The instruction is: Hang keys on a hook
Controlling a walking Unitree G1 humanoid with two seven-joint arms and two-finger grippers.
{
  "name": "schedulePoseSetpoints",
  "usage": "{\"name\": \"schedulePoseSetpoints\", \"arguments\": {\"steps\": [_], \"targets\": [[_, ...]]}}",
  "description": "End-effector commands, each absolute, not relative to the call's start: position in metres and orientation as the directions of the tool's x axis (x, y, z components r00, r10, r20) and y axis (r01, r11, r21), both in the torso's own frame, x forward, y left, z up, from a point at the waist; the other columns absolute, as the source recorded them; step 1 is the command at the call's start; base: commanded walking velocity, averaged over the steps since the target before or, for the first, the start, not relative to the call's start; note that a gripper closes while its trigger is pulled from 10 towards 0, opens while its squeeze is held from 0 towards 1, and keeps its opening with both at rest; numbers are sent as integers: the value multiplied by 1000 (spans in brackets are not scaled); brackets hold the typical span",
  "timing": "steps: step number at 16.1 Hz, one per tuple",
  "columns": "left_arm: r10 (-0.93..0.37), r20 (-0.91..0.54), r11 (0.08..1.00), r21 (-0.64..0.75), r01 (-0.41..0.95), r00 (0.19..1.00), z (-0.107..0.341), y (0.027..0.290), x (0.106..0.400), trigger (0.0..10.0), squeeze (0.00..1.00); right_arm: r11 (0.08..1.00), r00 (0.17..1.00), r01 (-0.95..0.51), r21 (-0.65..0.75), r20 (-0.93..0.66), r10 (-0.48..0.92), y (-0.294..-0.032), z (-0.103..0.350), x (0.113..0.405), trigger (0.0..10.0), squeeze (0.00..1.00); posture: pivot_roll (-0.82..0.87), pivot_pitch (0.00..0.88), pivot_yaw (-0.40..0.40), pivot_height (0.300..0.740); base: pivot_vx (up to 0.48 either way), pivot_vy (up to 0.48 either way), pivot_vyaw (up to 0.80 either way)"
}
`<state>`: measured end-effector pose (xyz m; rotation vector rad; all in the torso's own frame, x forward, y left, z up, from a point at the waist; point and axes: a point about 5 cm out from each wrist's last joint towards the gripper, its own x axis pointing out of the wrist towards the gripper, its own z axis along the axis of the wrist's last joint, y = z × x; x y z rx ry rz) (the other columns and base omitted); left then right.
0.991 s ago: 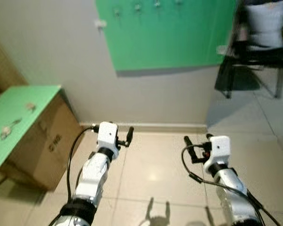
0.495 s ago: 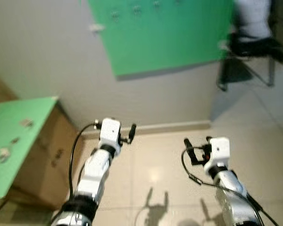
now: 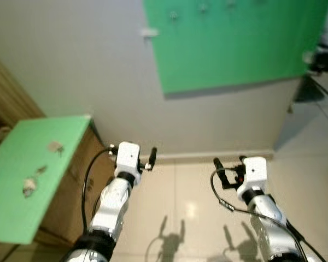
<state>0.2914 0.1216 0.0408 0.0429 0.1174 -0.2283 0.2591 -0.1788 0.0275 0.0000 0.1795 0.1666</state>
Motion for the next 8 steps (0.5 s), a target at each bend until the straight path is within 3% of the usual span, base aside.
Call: {"name": "schedulePoseSetpoints", "arguments": {"steps": [1,4,8], "targets": [[-165,-140,984,48,173,976,37,138,289,10000,0,984,973,-176,29,-149,178,-170,33,265,10000,0,-327,0,169,740,401,262,0],[-164,-147,983,64,175,976,36,138,290,10000,0,984,974,-175,15,-142,175,-171,35,270,10000,0,-320,0,169,740,414,176,0],[-157,-145,982,82,170,977,39,136,294,10000,0,982,971,-189,11,-148,188,-168,35,270,10000,0,-318,0,171,740,480,0,684]]}}
